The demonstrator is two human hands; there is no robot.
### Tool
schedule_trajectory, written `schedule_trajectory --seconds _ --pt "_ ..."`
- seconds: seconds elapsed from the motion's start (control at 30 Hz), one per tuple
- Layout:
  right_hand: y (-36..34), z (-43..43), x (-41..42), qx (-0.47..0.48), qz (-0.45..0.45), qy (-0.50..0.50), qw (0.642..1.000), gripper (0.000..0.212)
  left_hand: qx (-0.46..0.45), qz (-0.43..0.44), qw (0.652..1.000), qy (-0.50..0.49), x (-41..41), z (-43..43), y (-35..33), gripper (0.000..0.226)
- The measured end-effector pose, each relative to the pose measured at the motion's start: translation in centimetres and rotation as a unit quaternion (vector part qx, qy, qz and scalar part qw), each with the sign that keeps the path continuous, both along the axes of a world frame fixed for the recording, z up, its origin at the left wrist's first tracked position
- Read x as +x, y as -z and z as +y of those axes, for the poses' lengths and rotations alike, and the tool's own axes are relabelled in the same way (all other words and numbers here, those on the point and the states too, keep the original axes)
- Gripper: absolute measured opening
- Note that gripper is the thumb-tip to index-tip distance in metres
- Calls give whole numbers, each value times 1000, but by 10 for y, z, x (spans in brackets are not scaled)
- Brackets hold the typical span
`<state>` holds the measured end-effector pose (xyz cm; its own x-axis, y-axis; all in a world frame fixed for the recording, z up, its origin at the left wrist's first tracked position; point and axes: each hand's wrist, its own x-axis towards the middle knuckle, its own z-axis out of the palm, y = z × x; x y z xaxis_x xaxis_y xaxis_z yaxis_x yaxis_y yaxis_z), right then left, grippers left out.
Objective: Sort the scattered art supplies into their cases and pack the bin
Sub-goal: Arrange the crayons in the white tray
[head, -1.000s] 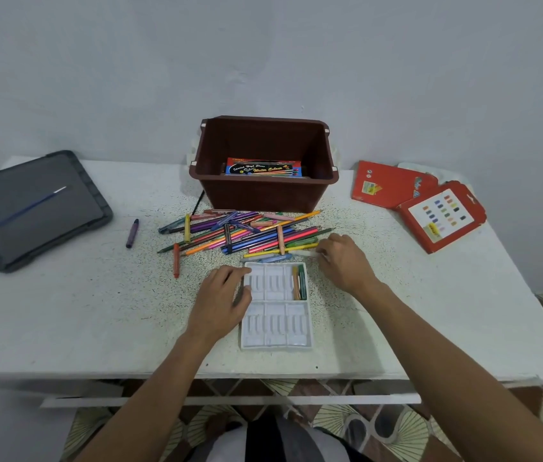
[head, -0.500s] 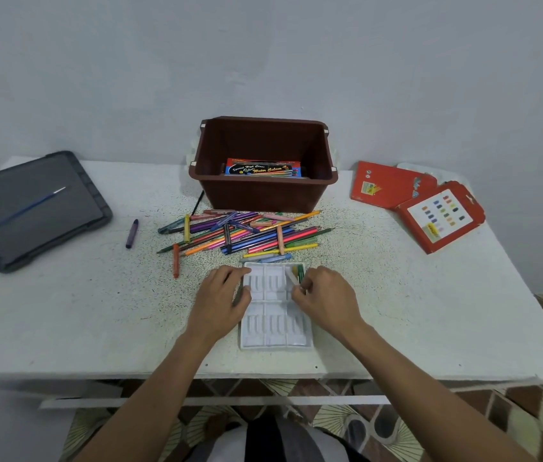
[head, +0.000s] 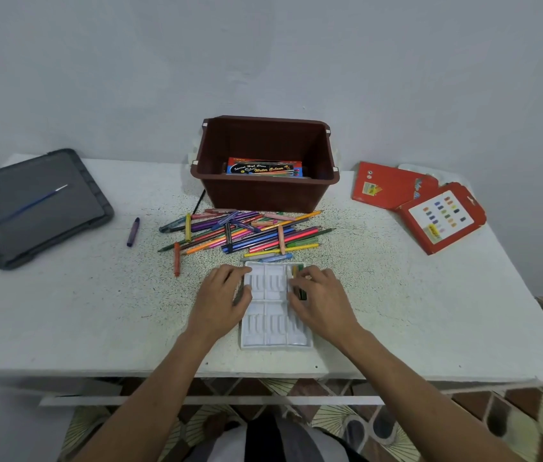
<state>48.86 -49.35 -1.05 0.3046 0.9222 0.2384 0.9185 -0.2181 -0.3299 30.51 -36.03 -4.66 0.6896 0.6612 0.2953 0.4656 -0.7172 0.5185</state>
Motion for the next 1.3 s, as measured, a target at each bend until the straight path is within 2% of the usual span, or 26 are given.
schedule_trajectory --seconds 0.17,0.33,0.47,0.6,0.93,1.13,1.3 --pt "4 -2 5 58 -48 -92 993 13 -1 -1 1000 1 1 0 0 40" --pt "11 -3 7 86 -24 -79 993 17 -1 -2 1000 1 1 0 -1 40" --pt "8 -2 7 62 -5 -75 995 30 -3 0 1000 1 0 0 -1 40" --pt "-1 12 11 44 35 -41 998 15 -4 4 1000 4 1 -1 -1 40" --pt "-21 69 28 3 34 13 999 18 -2 0 1000 4 1 -2 -3 41" --pt "-16 82 31 -75 15 -3 997 29 0 -3 1000 7 1 -1 -4 38" --pt "-14 82 31 -77 0 -18 997 25 0 -4 1000 4 1 0 -4 38"
